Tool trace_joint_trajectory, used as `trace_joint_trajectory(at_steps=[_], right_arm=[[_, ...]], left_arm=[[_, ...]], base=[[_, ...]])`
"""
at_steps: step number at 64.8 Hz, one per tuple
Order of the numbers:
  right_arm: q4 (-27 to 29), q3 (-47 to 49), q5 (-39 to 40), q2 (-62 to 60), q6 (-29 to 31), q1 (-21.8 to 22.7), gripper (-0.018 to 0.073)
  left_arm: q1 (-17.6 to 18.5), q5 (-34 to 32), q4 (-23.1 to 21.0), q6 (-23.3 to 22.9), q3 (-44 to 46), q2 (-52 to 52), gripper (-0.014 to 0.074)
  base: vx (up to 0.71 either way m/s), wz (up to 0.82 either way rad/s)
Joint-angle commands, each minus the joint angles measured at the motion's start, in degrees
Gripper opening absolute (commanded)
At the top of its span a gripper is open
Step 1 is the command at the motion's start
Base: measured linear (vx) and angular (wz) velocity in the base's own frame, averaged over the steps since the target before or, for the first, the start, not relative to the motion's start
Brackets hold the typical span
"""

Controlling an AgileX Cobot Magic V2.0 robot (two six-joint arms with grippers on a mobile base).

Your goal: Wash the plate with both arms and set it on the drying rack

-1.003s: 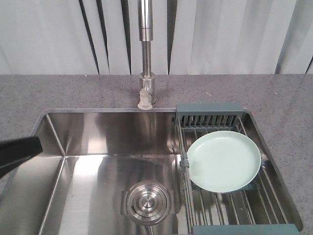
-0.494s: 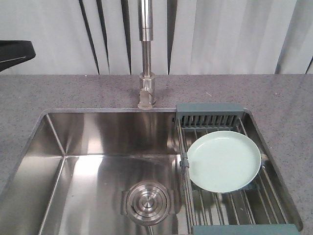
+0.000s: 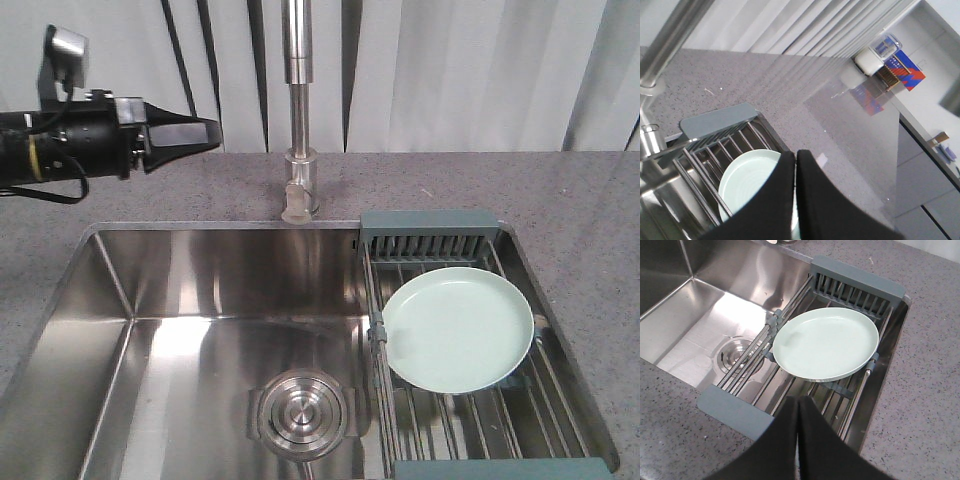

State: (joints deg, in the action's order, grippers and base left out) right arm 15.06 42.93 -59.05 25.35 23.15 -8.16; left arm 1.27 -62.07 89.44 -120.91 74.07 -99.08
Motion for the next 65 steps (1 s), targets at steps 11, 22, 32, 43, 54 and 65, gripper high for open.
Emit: trace_joint_trajectory(at_steps=[11, 22, 32, 43, 54, 65], right_arm=[[0.7, 1.2, 3.3, 0.5, 0.1, 0.3, -0.0006], [0.7, 1.2, 3.5, 0.5, 0.1, 0.3, -0.0006], [0.7, 1.2, 3.8, 0.5, 0.1, 0.3, -0.0006], [0.6, 1.2, 3.9, 0.5, 0.1, 0.3, -0.0006], [0.6, 1.2, 4.2, 0.5, 0.1, 0.3, -0.0006], [0.6, 1.2, 4.2, 0.5, 0.1, 0.3, -0.0006]], left_arm=[[5.7, 0.7, -4.5, -0.3, 8.2, -6.4, -0.0004], [8.5, 2.6, -4.4, -0.3, 9.2, -10.3, -0.0004], [9.6, 2.9, -4.6, -0.3, 9.2, -13.2, -0.0004], [10.0, 5.6, -4.8, -0.3, 9.2, -15.2, -0.0004], [10.2, 8.4, -5.8, -0.3, 9.3, -16.6, -0.0004], [10.2, 8.0, -7.1, -0.3, 10.3, -18.8, -0.0004]], base=[[0.00, 0.00], [0.00, 0.00], [0.00, 0.00], [0.00, 0.00], [0.00, 0.00], [0.00, 0.00]])
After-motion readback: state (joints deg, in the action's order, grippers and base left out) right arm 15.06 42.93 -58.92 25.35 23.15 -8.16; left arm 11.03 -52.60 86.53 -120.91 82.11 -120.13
